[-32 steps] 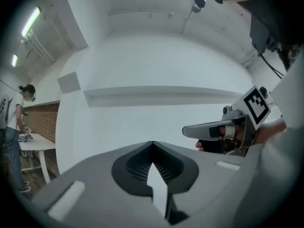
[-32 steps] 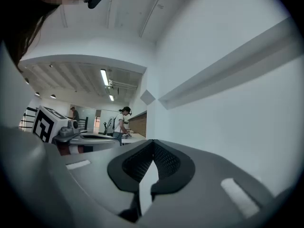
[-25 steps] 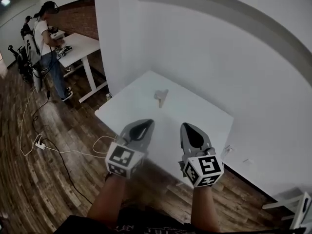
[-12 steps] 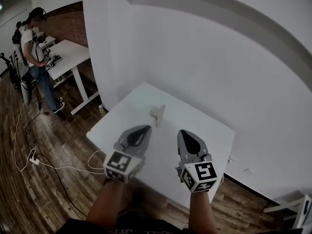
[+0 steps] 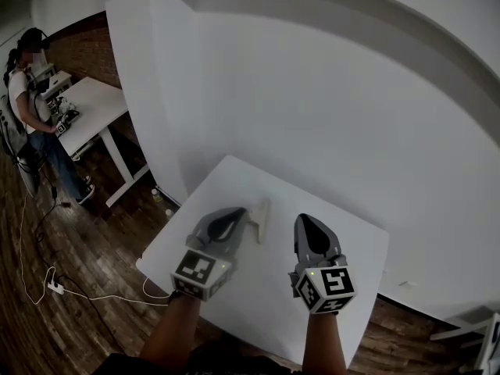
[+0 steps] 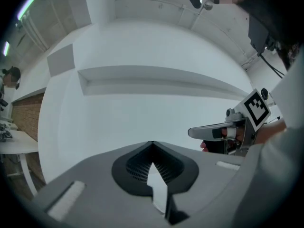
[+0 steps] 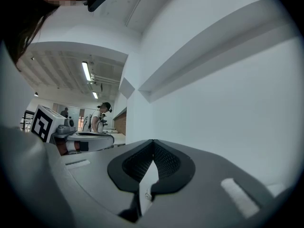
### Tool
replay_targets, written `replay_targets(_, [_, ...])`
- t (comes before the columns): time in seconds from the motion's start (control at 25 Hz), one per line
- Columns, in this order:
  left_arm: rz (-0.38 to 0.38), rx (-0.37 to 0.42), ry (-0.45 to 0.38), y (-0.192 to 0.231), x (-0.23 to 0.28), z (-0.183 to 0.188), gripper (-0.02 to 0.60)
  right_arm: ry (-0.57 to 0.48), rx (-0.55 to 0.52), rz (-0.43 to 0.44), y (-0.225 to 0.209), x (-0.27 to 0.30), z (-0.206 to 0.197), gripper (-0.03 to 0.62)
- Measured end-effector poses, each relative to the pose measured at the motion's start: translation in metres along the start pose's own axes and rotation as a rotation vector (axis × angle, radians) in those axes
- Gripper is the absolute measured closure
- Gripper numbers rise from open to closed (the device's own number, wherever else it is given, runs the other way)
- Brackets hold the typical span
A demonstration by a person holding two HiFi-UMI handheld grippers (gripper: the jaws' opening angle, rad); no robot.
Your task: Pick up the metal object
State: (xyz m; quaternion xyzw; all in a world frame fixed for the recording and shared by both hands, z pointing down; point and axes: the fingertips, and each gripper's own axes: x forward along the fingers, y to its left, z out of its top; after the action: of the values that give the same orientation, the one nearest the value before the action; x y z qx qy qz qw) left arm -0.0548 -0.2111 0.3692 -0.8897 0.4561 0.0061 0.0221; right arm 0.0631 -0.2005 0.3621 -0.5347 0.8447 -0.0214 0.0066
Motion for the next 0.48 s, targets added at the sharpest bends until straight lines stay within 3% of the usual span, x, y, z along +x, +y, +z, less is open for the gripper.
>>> replay_targets(0.48, [-0.026, -0.018, 0.005, 0.020, 0.036, -0.003, 0.588, 0.010, -0.020, -0.009, -0.013, 0.036, 0.003, 0.583])
